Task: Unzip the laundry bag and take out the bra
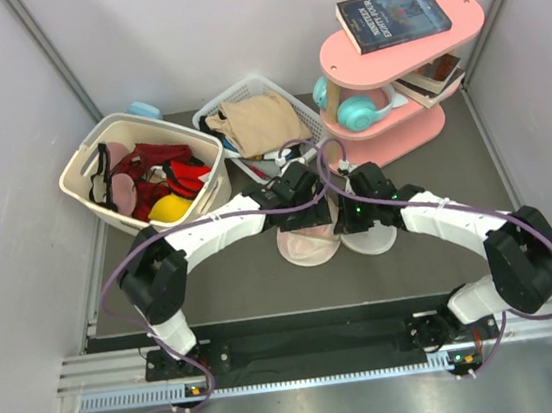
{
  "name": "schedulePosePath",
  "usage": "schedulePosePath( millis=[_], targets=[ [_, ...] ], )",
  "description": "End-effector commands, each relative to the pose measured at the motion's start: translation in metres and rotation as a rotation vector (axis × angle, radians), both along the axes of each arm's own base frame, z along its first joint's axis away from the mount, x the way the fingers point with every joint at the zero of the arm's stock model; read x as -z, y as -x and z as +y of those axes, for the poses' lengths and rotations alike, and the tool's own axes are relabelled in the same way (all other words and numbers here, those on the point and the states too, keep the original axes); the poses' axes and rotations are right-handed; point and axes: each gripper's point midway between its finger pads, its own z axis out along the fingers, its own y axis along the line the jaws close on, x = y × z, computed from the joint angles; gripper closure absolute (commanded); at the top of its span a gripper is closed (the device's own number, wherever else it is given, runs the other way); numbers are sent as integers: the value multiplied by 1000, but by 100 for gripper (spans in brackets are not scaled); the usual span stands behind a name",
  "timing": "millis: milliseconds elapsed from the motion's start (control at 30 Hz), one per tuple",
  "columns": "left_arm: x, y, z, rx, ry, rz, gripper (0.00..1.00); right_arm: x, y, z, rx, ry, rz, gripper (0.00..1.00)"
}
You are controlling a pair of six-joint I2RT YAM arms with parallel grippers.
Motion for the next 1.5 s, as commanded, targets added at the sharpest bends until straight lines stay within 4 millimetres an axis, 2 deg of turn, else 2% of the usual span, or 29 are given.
schedulePosePath(
  millis=[0, 267, 533, 700, 833, 1000, 1100, 1200, 1233, 1367, 1433, 1467],
  targets=[
    [-45, -4, -4, -32, 68, -83, 20, -16, -18, 8, 0, -35, -57, 100],
    [-17, -9, -3, -22, -5, -61, 24, -18, -18, 8, -2, -40, -56, 100],
    [-7, -25, -3, -33, -40, -75, 28, -18, -18, 7, 3, -37, -60, 100],
    [7, -31, 1, -47, -77, -65, 30, -18, -18, 7, 2, -35, -59, 100],
    [10, -31, -3, -31, -59, -67, 30, -19, -18, 6, 2, -34, -62, 100],
    [27, -26, -7, -12, -66, -16, 28, -19, -19, 6, 1, -32, -62, 100],
    [37, -22, -4, -8, -83, 5, 30, -20, -20, 6, 3, -31, -67, 100],
    [42, -20, -8, 6, -74, 18, 49, -19, -20, 5, 4, -27, -65, 100],
    [42, -20, -8, 8, -71, 19, 63, -18, -20, 5, 5, -27, -62, 100],
    [40, -21, -11, 22, -62, 10, 89, -19, -19, 4, 7, -30, -61, 100],
    [37, -21, -12, 32, -58, 5, 99, -19, -20, 4, 6, -32, -64, 100],
    [36, -21, -12, 34, -53, 3, 100, -19, -20, 4, 8, -31, -63, 100]
  ],
)
